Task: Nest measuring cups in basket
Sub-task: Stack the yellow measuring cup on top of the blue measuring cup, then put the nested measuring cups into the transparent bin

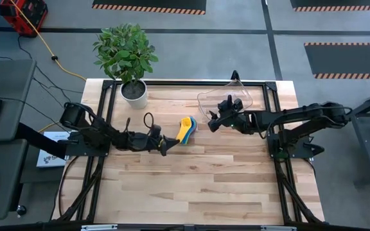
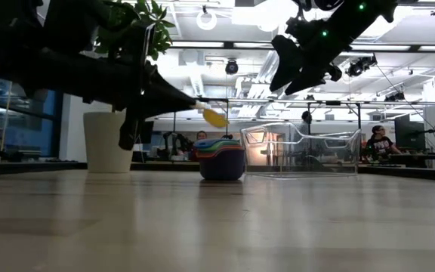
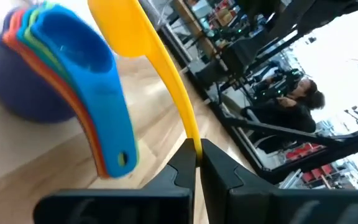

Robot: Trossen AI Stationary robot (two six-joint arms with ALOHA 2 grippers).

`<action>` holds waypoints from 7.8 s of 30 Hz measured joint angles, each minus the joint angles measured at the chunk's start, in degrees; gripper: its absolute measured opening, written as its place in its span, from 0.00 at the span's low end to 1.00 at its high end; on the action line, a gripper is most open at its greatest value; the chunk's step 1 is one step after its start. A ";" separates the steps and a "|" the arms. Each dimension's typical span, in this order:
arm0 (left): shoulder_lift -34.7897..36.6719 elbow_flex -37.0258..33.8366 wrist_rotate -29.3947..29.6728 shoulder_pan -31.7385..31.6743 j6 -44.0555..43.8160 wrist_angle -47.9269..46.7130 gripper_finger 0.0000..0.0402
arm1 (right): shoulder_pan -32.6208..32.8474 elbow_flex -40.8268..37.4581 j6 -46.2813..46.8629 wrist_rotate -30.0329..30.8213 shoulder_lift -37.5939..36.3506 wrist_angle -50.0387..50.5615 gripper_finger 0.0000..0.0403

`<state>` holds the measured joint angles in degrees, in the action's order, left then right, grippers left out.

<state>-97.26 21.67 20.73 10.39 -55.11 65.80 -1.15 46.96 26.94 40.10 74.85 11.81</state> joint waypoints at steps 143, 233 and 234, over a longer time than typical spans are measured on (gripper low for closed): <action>25.29 -1.46 9.40 -2.51 36.34 -32.46 0.00 | 13.88 0.04 21.96 -21.40 14.92 -3.21 0.67; 25.31 -1.44 4.92 -2.51 35.69 -31.51 0.00 | 8.60 -7.96 45.53 -13.95 32.04 -53.45 0.98; 25.32 -1.44 4.92 -2.51 35.71 -31.36 0.00 | 8.50 -7.59 45.47 -14.51 32.05 -53.37 0.98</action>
<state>-71.94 20.23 25.65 7.88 -19.40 34.44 7.35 39.37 72.41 25.59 106.90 -41.56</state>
